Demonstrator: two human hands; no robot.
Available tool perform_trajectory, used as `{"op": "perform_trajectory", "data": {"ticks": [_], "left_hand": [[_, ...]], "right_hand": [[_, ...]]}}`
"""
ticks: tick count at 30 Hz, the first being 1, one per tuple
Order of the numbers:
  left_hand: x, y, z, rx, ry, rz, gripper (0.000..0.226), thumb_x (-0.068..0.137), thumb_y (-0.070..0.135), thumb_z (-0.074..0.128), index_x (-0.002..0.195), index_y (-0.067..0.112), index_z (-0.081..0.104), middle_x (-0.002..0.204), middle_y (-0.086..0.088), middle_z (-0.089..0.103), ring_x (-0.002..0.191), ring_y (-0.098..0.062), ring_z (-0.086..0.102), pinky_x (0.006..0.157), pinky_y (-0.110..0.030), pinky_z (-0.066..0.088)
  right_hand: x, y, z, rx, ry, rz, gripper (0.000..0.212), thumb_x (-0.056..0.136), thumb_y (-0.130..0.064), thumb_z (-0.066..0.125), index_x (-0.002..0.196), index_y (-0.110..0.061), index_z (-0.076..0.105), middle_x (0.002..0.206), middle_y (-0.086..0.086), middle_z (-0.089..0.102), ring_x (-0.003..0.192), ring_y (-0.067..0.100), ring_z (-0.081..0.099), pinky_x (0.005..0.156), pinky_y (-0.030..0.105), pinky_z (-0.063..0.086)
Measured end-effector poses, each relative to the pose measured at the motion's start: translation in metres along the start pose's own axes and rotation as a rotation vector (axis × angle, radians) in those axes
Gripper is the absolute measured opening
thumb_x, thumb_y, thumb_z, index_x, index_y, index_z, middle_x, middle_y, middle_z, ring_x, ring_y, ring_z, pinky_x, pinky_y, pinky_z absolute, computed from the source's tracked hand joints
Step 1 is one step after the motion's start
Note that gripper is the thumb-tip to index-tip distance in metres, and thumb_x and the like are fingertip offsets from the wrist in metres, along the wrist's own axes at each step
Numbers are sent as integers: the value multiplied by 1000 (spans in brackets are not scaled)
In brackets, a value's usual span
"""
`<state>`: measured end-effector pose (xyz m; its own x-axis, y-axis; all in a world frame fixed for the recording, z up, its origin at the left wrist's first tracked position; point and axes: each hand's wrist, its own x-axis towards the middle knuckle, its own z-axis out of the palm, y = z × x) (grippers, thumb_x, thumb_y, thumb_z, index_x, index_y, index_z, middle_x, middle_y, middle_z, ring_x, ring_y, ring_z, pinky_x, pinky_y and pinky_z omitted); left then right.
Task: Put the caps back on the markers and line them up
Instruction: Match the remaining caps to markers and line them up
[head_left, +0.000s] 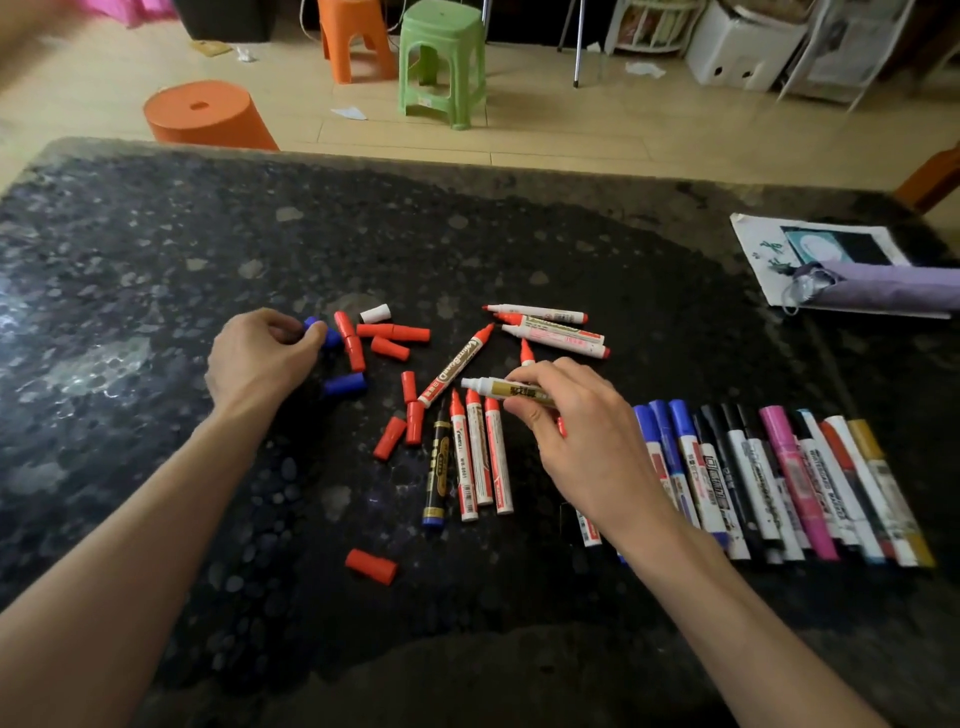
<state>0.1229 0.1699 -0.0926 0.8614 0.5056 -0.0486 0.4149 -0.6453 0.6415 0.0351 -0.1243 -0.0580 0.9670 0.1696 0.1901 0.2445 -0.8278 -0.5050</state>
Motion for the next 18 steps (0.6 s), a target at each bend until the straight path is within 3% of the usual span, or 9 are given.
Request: {"op": "perform_trajectory", "data": {"ticks": [4, 7, 10, 14, 18], "left_hand": [[0, 7, 3, -80, -47, -19, 22, 83, 37, 74, 102, 25, 76, 109, 0, 75, 113, -23, 66, 88, -34, 47], [-1, 5, 7, -55, -39, 39, 25, 86, 34, 71, 106, 19, 72, 112, -3, 74, 112, -25, 65, 93, -37, 48], [-1, 1, 11, -1, -3, 88, 32, 90, 43, 64, 107, 16, 69, 109, -6, 74, 112, -31, 64, 94, -44, 49], [-1, -3, 14, 72, -2, 124, 50, 84, 61, 70, 107, 17, 69, 109, -7, 72, 112, -30, 63, 91, -47, 51], [2, -5, 13, 20, -29, 159, 35, 85, 39, 77, 108, 15, 68, 108, -6, 73, 111, -28, 64, 96, -47, 50]], "right_hand": [[-1, -1, -3, -2, 0, 5, 28, 100, -40, 56, 123, -29, 66, 109, -15, 61, 104, 4, 55, 91, 31, 50], [-3, -2, -7, 7, 10, 6, 26, 101, -38, 59, 124, -28, 67, 109, -13, 61, 104, 5, 55, 90, 32, 49], [-4, -1, -10, 21, 23, 16, 28, 101, -38, 57, 125, -26, 67, 111, -12, 63, 106, 6, 57, 92, 34, 50], [-2, 1, -12, 37, 37, 22, 26, 101, -35, 60, 124, -25, 68, 112, -10, 65, 107, 8, 58, 94, 35, 50], [-2, 3, -12, 34, 36, 29, 24, 101, -34, 62, 123, -26, 68, 112, -10, 65, 107, 8, 59, 93, 35, 50]]}}
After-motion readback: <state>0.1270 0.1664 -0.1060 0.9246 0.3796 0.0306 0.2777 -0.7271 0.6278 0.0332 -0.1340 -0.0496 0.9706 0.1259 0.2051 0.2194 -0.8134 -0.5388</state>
